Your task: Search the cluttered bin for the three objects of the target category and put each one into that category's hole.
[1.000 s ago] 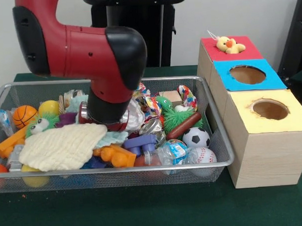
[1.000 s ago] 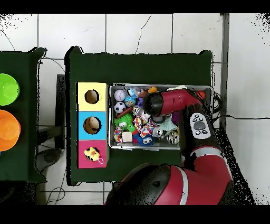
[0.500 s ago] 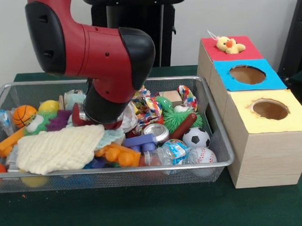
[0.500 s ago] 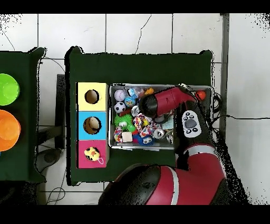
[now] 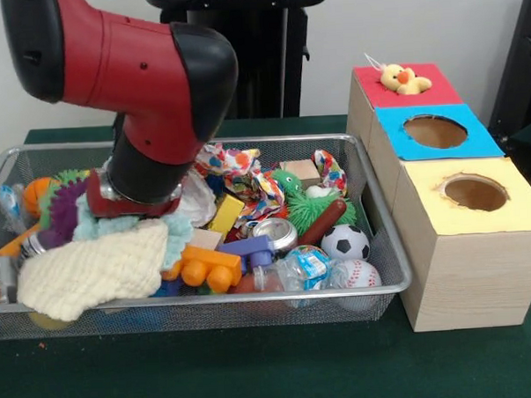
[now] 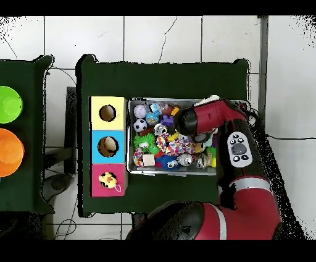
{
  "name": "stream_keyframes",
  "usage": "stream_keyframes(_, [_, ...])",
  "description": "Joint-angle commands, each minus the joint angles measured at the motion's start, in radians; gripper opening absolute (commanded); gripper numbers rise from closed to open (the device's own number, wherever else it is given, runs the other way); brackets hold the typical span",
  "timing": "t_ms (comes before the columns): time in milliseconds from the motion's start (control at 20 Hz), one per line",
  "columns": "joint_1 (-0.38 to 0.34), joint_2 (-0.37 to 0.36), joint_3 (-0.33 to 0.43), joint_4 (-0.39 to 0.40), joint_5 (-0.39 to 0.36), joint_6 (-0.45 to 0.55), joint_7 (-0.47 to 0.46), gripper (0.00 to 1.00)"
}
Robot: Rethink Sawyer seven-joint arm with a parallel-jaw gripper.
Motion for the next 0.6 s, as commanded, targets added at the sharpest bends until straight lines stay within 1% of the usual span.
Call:
stream_keyframes(50, [-0.078,-0.108,-0.059,-0.029,-0.130,0.062,-0.449,1.00])
stream_keyframes(200, [-0.087,-0.120,-0.052,-0.021,-0.119,0.094,-0.467,1.00])
stream_keyframes(350, [-0.093,-0.124,-0.052,-0.017,-0.084,0.162,-0.483,1.00])
stream_keyframes(450, [-0.099,-0.131,-0.051,0.010,-0.045,0.215,-0.491,1.00])
stream_keyframes(500, [-0.105,-0.135,-0.052,0.032,-0.018,0.247,-0.477,1.00])
stream_keyframes(600, [-0.133,-0.136,-0.026,0.089,0.056,0.280,-0.443,1.00])
